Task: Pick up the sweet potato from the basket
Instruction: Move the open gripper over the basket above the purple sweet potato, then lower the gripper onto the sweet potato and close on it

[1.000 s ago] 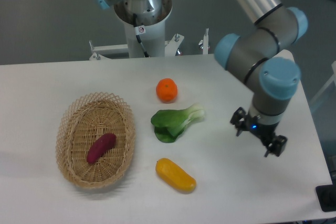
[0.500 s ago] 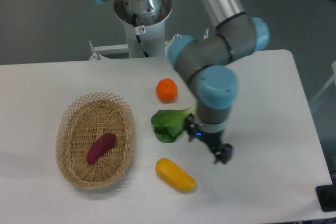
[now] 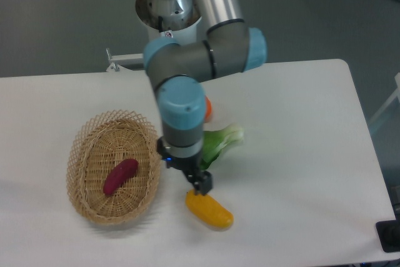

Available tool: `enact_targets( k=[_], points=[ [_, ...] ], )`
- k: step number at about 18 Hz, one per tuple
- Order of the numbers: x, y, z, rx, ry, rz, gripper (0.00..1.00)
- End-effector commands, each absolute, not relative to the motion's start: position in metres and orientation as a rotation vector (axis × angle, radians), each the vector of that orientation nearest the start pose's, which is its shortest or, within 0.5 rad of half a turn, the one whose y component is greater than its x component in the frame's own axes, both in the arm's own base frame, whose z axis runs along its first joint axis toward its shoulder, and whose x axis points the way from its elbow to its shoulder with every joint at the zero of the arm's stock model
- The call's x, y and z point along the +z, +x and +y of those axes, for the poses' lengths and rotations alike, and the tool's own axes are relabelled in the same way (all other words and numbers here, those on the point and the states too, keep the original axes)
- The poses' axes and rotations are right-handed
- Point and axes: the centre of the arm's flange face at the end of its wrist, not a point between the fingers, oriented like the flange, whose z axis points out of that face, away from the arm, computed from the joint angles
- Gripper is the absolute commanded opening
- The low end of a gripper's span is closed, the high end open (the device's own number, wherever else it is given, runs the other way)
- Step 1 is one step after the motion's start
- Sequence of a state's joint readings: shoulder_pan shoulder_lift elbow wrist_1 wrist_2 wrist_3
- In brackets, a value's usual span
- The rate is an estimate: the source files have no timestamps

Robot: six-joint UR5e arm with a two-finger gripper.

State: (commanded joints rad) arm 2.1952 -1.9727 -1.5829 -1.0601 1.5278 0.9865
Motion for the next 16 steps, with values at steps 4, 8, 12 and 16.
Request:
enact_targets(
  k=[4,8,12,16],
  points=[
    [0.294,-0.228,0.595,0.100,-2.963,0.533,1.00],
    [0.286,-0.207,0.597,0.096,-2.958,0.543,1.00],
    [0.274,-0.186,0.598,0.066,-2.986,0.477,1.00],
    [0.258,-0.164,0.599,0.029,-3.016,0.445,1.00]
  ],
)
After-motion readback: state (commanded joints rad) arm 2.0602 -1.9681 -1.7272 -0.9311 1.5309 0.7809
